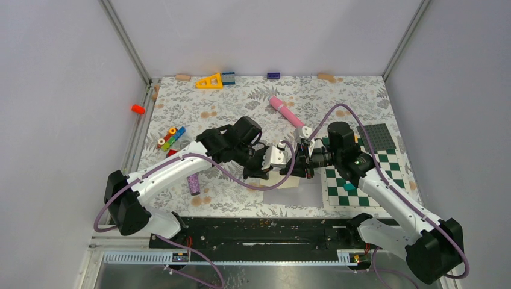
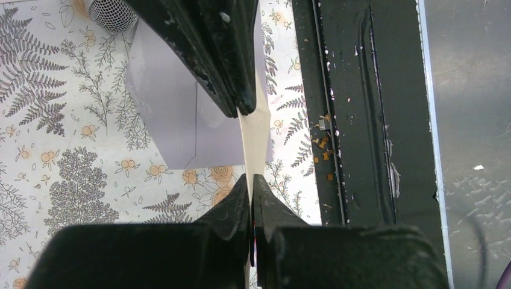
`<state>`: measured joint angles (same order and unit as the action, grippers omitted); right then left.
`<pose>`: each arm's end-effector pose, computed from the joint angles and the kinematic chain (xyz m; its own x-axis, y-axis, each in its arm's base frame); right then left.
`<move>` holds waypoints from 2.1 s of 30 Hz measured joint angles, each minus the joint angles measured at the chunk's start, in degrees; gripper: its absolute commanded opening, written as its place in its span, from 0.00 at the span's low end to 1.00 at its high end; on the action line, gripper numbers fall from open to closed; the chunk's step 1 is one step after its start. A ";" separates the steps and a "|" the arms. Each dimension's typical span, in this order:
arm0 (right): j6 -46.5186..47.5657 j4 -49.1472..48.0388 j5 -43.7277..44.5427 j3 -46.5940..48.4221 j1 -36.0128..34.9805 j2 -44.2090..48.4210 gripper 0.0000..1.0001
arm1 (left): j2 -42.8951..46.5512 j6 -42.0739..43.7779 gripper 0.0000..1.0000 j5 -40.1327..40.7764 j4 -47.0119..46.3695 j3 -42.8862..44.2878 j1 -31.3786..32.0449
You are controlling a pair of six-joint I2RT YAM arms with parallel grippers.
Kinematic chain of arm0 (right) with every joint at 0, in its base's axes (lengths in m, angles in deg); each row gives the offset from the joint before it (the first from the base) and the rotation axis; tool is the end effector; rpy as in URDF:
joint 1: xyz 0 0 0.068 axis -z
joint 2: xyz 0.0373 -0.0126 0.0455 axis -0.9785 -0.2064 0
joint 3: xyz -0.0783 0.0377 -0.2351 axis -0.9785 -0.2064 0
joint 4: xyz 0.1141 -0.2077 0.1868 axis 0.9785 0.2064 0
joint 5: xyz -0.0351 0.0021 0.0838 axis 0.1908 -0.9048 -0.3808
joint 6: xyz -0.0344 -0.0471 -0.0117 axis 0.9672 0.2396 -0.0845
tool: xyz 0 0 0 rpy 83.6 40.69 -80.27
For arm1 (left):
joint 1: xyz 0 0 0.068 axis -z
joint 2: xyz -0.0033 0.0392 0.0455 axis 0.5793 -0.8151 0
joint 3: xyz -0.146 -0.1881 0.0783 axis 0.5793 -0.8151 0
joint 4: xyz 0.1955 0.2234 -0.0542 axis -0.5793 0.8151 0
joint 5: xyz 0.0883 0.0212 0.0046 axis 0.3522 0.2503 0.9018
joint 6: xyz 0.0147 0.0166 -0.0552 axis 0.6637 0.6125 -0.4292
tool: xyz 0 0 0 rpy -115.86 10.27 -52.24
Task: Place the letter into the envelope and seal it
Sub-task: Fold the letter.
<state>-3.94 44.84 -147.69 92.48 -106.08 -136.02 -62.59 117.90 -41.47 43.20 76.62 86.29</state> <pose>0.2252 0.1636 0.2655 -0.0662 -0.1639 -0.9842 -0.9969 -0.0309 0.0722 0.1960 -0.2805 0.2797 0.0820 0.6661 -0.7413 0.9860 -0.1626 -0.0371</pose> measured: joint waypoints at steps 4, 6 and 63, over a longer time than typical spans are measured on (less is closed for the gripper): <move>0.79 0.48 -0.02 0.00 -0.09 0.00 0.00 | 0.00 -0.02 0.00 0.02 0.13 0.00 0.02; 0.92 0.50 -0.04 0.00 -0.11 0.00 0.05 | 0.00 -0.02 0.00 0.02 0.15 0.00 0.02; 2.54 4.07 -1.64 0.37 4.07 2.75 0.39 | 0.81 0.00 0.00 0.24 -1.05 -0.02 0.00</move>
<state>-1.40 48.90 -149.33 92.85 -102.01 -133.26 -61.78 117.90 -41.23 42.15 76.60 86.29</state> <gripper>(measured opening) 0.124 0.006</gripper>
